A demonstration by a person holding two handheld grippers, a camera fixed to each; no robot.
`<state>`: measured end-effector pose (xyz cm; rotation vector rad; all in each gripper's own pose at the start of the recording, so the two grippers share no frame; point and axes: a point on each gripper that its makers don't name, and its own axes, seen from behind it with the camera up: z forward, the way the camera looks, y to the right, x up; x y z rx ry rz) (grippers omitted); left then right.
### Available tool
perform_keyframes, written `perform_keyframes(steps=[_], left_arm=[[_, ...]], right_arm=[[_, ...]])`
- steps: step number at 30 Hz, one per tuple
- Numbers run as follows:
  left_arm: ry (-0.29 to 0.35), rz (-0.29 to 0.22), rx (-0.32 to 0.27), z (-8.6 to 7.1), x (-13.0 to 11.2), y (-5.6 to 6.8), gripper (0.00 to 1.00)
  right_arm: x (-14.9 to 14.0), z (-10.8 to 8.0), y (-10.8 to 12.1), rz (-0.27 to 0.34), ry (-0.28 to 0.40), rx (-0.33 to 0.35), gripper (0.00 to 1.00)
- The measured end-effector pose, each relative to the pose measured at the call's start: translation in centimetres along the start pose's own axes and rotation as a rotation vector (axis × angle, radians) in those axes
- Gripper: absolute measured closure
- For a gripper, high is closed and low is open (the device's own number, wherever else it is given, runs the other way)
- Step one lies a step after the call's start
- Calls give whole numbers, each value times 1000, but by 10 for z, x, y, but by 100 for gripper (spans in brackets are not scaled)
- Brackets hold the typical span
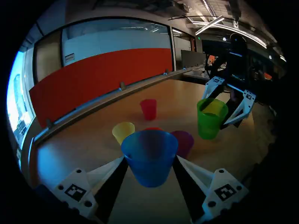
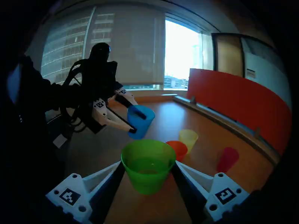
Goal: Pour water
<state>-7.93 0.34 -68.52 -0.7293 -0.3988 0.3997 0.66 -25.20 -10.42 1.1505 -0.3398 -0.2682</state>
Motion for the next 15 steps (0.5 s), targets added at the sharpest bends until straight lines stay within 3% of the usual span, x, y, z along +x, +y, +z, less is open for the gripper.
perform_keyframes(steps=[15], left_arm=[[-90,61,-42,10,-30,8,18]], right_arm=[[-25,-7,4,-5,-73,11,11]])
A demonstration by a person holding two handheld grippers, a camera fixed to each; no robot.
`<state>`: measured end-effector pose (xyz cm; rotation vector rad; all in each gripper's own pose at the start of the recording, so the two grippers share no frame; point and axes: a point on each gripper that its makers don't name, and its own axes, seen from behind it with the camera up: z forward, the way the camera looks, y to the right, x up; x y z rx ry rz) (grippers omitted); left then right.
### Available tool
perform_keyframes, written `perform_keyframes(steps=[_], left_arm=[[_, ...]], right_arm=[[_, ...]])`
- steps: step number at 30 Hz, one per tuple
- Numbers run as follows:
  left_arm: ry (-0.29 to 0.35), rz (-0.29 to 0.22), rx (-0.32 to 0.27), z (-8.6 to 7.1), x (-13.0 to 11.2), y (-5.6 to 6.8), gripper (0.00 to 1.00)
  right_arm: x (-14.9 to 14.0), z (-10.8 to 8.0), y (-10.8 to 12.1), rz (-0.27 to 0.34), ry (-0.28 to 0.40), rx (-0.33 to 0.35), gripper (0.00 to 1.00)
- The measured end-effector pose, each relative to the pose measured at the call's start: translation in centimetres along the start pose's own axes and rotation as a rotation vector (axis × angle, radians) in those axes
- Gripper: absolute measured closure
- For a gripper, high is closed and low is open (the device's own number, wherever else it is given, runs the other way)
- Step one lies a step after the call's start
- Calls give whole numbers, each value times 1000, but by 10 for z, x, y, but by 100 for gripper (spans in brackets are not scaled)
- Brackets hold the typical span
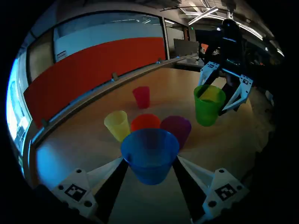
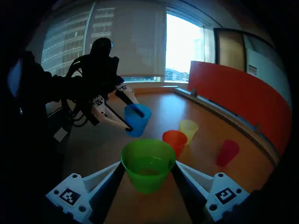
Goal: Pour water
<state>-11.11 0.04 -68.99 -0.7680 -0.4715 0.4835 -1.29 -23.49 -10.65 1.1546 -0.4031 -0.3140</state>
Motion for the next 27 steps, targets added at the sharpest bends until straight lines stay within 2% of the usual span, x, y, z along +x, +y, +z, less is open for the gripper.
perform_keyframes(steps=[9,27], left_arm=[[-51,53,-9,10,-12,-1,18],[-142,101,-68,30,-33,2,18]], right_arm=[[-15,1,6,2,-39,5,11],[-39,2,7,1,-111,32,11]])
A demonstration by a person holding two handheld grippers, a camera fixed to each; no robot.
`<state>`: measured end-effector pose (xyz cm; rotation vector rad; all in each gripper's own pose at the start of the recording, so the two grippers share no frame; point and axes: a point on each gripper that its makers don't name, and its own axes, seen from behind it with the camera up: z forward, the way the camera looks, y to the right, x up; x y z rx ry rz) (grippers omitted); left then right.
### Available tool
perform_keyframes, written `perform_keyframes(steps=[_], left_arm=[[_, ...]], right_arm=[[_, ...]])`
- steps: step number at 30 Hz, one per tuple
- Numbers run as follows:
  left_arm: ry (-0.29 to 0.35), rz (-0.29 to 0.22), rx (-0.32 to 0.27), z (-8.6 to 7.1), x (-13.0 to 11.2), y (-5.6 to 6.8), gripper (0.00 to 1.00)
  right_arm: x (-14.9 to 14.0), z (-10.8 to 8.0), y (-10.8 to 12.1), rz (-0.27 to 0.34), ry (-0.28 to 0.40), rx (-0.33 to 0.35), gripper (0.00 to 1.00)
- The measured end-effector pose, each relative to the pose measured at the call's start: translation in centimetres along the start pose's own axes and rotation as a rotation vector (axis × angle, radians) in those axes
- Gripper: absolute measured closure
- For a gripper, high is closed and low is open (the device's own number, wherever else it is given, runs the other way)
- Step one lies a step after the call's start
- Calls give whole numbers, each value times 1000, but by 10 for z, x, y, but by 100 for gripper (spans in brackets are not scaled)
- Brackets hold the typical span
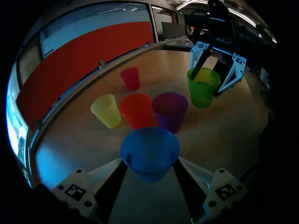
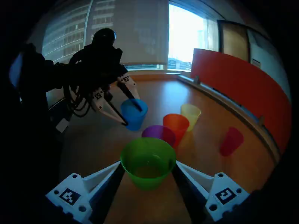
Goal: Pour water
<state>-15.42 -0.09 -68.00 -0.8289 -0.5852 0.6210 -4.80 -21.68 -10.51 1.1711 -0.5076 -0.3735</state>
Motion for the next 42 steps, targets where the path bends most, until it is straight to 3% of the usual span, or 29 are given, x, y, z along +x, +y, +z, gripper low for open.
perform_keyframes(steps=[9,26,42], left_arm=[[-43,43,-21,10,-2,-2,17],[-12,-35,-45,18,6,-12,18],[-1,-25,-50,20,10,-7,17]], right_arm=[[-11,2,0,-4,-38,8,11],[-19,7,4,-2,-65,16,11],[-32,9,4,-7,-96,16,10]])
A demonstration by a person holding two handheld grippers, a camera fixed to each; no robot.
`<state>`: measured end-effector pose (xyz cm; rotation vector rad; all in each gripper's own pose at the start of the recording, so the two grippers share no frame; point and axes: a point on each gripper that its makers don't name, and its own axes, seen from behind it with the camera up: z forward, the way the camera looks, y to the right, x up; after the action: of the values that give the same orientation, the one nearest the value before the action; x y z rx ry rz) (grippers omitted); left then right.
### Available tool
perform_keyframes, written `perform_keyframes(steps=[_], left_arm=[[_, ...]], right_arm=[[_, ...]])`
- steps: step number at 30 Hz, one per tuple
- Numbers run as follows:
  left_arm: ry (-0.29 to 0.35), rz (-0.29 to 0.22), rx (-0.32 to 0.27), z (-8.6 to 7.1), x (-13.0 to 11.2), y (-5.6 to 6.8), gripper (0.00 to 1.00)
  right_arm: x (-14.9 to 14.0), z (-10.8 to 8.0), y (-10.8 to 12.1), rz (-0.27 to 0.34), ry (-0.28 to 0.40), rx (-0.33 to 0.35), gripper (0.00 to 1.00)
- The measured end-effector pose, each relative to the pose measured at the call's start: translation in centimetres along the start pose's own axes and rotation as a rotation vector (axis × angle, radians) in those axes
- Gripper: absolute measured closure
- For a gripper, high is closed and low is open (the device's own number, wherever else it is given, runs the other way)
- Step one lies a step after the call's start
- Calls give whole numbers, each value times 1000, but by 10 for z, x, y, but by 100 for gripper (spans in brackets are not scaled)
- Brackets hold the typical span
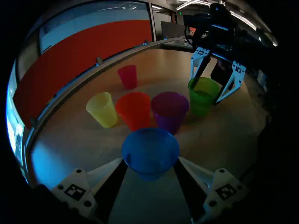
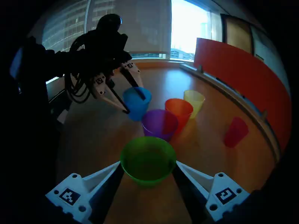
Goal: Pour water
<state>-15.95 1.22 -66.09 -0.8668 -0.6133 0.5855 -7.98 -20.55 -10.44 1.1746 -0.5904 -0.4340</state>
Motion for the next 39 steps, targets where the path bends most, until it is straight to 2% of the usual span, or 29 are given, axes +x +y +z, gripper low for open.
perform_keyframes(steps=[14,26,39], left_arm=[[16,-1,-7,4,6,1,16],[7,4,-12,10,-1,4,16],[-7,-2,-7,12,-10,-1,16]], right_arm=[[-6,5,0,8,-1,2,11],[-12,8,0,22,0,3,10],[-16,4,0,28,-2,-3,10]])
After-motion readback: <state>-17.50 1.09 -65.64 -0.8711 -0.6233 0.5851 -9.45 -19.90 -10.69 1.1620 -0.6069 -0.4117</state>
